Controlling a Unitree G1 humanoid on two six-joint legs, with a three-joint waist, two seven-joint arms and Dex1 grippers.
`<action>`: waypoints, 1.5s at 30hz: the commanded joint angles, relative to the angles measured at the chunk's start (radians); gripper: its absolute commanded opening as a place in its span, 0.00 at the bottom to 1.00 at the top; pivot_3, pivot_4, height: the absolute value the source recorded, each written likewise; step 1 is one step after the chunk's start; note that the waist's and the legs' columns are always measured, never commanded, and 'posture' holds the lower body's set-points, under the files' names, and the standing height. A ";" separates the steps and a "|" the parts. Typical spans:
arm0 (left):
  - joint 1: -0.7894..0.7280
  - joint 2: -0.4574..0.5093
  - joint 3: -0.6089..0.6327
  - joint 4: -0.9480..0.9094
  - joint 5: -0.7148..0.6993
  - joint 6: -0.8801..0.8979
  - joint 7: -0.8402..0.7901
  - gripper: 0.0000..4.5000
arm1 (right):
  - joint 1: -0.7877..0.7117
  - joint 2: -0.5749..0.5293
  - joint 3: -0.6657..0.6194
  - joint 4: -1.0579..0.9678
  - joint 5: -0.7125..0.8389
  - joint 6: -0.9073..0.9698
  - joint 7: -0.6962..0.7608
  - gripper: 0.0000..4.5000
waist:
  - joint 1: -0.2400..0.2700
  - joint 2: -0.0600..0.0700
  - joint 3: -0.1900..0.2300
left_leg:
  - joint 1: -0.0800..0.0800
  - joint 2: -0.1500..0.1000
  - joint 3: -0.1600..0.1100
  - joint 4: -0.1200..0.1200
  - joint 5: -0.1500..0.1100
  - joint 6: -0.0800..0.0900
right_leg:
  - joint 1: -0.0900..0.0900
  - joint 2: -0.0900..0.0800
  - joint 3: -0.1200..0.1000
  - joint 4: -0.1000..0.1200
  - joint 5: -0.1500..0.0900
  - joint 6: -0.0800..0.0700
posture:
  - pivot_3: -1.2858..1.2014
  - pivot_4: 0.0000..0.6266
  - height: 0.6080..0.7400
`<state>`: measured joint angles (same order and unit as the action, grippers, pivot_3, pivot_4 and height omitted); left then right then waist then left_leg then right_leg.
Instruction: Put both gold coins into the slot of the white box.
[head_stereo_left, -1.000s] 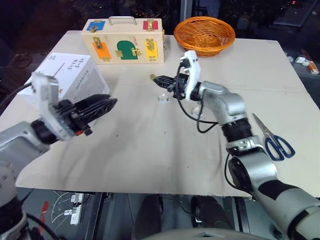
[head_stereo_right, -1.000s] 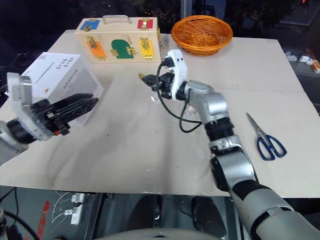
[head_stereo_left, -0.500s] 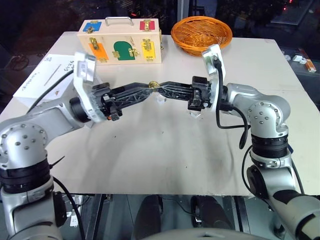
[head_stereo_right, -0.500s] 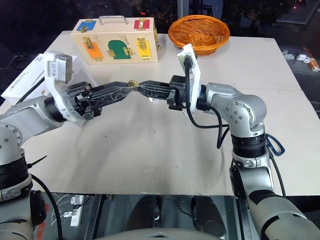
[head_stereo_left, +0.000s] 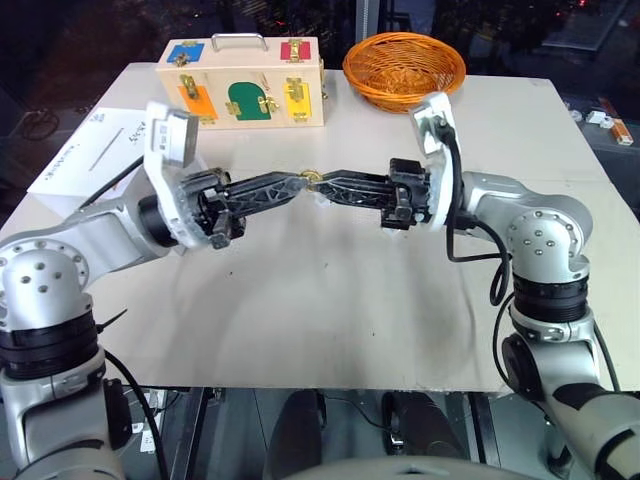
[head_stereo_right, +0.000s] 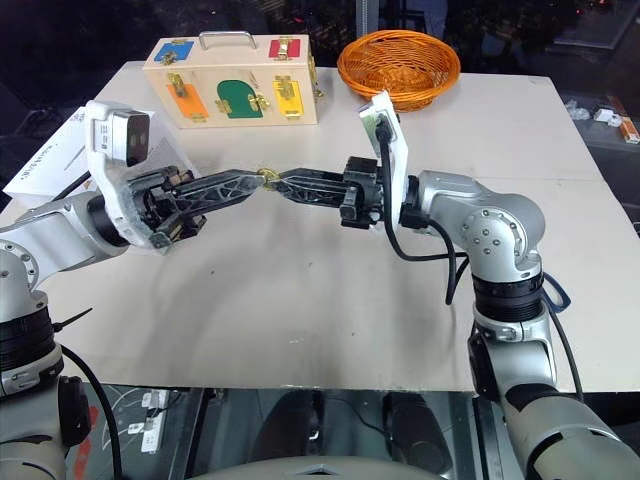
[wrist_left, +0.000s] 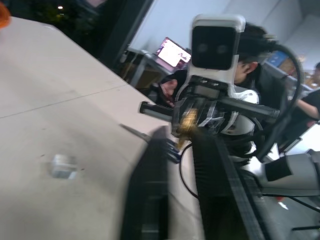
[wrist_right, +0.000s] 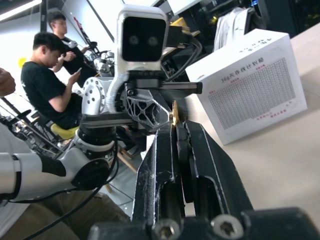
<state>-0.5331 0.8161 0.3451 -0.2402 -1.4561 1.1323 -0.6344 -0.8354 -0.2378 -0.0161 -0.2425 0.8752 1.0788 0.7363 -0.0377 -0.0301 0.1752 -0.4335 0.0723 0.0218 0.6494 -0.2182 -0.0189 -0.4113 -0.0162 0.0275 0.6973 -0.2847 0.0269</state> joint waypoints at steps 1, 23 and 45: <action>-0.007 0.021 0.030 -0.005 -0.029 -0.006 0.015 0.01 | -0.007 -0.010 -0.002 -0.044 0.038 -0.007 0.003 0.00 | 0.000 0.000 0.000 | 0.000 0.000 0.000 0.000 0.000 0.000 | 0.000 0.000 0.000 0.000 0.000 0.000 | 0.52 0.24 0.90; 0.020 0.029 0.009 -0.027 -0.024 -0.011 -0.047 0.01 | -0.010 -0.028 0.014 -0.064 0.093 0.003 -0.003 0.00 | 0.000 0.000 0.000 | 0.000 0.000 0.000 0.000 0.000 0.000 | 0.000 0.000 0.000 0.000 0.000 0.000 | 0.52 0.24 0.90; 0.159 0.328 0.359 0.078 0.246 -0.174 0.158 0.00 | 0.064 -0.265 0.063 -0.177 -0.193 -0.349 0.095 0.81 | 0.001 0.000 0.001 | 0.000 0.000 0.000 -0.001 0.000 0.000 | 0.000 0.000 0.000 -0.001 0.000 0.000 | 0.52 0.24 0.90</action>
<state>-0.3718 1.0932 0.6668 -0.1915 -1.3038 0.9976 -0.4730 -0.7681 -0.4865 0.0534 -0.3850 0.7068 0.7768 0.8117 -0.0366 -0.0298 0.1758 -0.4328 0.0724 0.0224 0.6483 -0.2183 -0.0188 -0.4116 -0.0161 0.0278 0.6960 -0.2850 0.0271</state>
